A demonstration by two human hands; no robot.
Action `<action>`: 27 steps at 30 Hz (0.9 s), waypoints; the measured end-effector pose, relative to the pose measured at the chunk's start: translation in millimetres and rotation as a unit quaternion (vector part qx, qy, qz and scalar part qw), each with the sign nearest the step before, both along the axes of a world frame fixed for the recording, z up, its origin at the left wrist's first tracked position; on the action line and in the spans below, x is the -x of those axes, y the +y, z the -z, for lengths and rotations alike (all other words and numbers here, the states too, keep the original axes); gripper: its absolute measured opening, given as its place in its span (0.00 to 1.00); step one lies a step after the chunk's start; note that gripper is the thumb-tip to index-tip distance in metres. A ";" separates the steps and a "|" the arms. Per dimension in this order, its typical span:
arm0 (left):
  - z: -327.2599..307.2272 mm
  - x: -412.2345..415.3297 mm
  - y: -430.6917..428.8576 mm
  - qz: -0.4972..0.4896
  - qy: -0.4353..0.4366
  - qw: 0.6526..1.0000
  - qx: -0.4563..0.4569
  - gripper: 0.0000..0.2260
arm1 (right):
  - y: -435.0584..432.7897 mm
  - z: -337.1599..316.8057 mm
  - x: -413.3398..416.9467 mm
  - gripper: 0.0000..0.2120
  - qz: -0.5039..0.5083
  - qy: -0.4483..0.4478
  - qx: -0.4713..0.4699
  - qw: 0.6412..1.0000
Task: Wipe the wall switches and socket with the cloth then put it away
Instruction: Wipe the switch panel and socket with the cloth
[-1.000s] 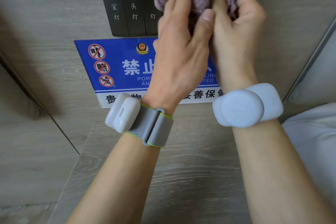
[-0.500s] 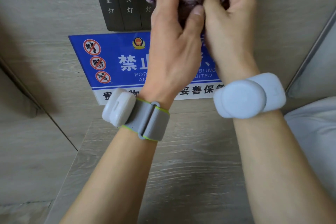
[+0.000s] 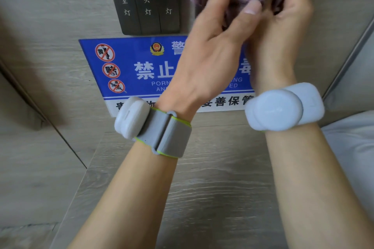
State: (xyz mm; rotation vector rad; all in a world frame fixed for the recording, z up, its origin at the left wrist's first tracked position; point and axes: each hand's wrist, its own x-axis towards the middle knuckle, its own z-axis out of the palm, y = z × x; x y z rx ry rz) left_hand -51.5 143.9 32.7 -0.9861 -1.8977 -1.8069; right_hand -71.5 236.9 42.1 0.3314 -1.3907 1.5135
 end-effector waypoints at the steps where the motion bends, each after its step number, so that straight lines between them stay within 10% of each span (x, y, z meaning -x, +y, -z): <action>1: -0.6 -1.6 2.2 0.011 -0.004 1.000 -0.001 0.29 | 1.6 -0.2 -0.5 0.10 0.002 0.001 0.007 1.000; 8: -8.8 -3.9 -9.5 -0.176 0.006 0.976 -0.129 0.13 | -17.3 -1.4 -6.7 0.06 -0.051 -0.035 -0.085 0.994; 14: -2.2 -11.0 5.9 -0.147 -0.045 0.987 -0.054 0.14 | -0.1 2.2 -3.7 0.08 0.038 -0.039 0.056 0.997; 27: 5.1 1.0 -2.5 -0.231 -0.066 0.968 -0.066 0.02 | -19.8 3.6 -14.1 0.16 0.054 -0.163 0.057 0.984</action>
